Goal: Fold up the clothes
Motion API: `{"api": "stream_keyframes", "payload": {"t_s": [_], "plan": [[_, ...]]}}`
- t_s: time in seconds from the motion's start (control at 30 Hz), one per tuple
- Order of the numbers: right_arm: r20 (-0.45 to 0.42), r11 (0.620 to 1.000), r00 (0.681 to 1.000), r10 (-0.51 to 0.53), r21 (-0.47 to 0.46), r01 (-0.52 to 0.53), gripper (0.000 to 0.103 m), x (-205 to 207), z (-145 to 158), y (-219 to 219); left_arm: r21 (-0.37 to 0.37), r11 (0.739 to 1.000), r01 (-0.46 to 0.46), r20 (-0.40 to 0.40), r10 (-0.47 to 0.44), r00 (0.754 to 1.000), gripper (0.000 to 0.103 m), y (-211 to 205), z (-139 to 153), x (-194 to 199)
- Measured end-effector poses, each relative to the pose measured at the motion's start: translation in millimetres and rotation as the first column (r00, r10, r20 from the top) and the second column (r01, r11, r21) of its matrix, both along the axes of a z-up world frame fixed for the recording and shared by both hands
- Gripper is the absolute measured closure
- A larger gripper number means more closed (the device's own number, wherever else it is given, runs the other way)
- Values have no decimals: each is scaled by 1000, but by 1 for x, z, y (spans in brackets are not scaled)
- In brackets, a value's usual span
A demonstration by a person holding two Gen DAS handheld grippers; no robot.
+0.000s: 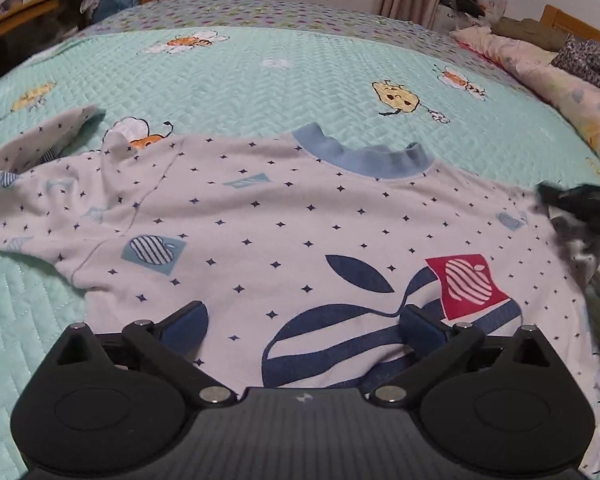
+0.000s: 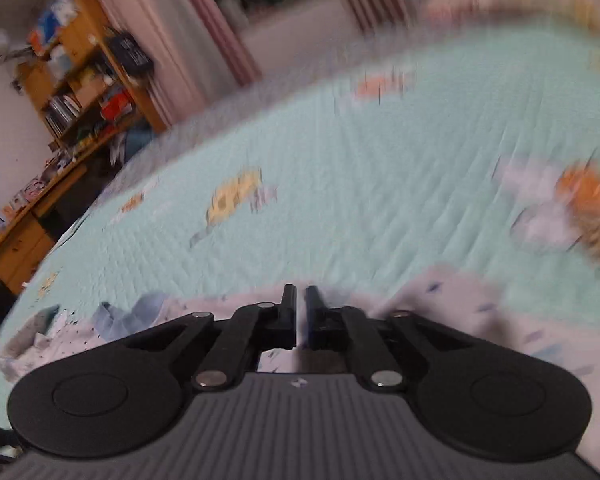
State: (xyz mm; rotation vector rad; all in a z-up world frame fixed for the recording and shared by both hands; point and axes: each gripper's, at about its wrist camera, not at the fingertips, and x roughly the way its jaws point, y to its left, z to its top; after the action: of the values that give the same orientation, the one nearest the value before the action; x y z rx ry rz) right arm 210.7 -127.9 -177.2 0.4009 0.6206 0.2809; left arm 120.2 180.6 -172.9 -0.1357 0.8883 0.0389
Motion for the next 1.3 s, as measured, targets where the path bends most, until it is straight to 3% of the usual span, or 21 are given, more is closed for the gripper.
{"api": "stream_keyframes", "payload": {"t_s": [0.03, 0.1, 0.23, 0.3, 0.33, 0.37, 0.4, 0.47, 0.53, 0.63, 0.7, 0.77, 0.8, 1.03, 1.17, 1.3], "plan": [[23, 1000, 999, 29, -6, -29, 93, -10, 6, 3, 5, 1000, -9, -3, 9, 1000, 1, -2, 2, -1], [67, 996, 994, 88, -20, -87, 80, -30, 18, 8, -12, 1000, -29, -4, 29, 1000, 3, -4, 10, -10], [100, 971, 967, 234, -69, -228, 72, -65, 34, 29, -57, 998, 14, 54, -11, 998, 2, -11, 25, -42], [65, 965, 965, 255, -86, -249, 49, -64, 30, 40, -45, 998, 40, 22, -39, 999, 1, -15, 18, -48], [-7, 969, 975, 224, -107, -224, 44, -57, 19, 42, -49, 998, 34, -18, -35, 999, 1, -15, 11, -47], [-80, 971, 979, 190, -131, -199, 48, -49, 9, 44, -56, 998, 17, -49, -19, 999, 2, -12, 5, -47], [-80, 974, 984, 162, -145, -172, 62, -50, 8, 42, -62, 998, 11, -41, -14, 999, 3, -11, 8, -52], [-70, 977, 991, 112, -175, -122, 60, -60, 17, 43, -76, 997, 2, -24, -3, 1000, 3, -8, 14, -62], [-1, 977, 992, 123, -176, -122, 60, -83, 37, 46, -93, 996, 8, 18, -7, 1000, 3, -7, 26, -71], [93, 975, 977, 192, -130, -179, 48, -116, 51, 48, -89, 996, 30, 49, -26, 998, 1, -13, 33, -78], [56, 965, 968, 246, -104, -239, 35, -123, 44, 53, -102, 994, 39, -5, -40, 999, 1, -16, 23, -75], [-131, 960, 963, 235, -121, -251, 36, -111, 20, 59, -110, 994, 25, -69, -32, 997, 4, -17, 10, -73], [-190, 965, 962, 197, -133, -224, 43, -108, 11, 57, -103, 995, 12, -88, -21, 996, 5, -17, 5, -74], [-45, 979, 979, 200, -33, -201, 37, -148, 49, 44, -99, 995, 18, 37, -15, 999, 2, -22, 42, -89], [-108, 989, 983, 149, 33, -147, 33, -156, 56, 30, -127, 992, 17, 20, -15, 1000, 2, -25, 40, -87], [-111, 998, 992, 62, -1, -62, 32, -158, 54, 23, -125, 992, 27, -3, -28, 1000, 2, -28, 35, -85]]}}
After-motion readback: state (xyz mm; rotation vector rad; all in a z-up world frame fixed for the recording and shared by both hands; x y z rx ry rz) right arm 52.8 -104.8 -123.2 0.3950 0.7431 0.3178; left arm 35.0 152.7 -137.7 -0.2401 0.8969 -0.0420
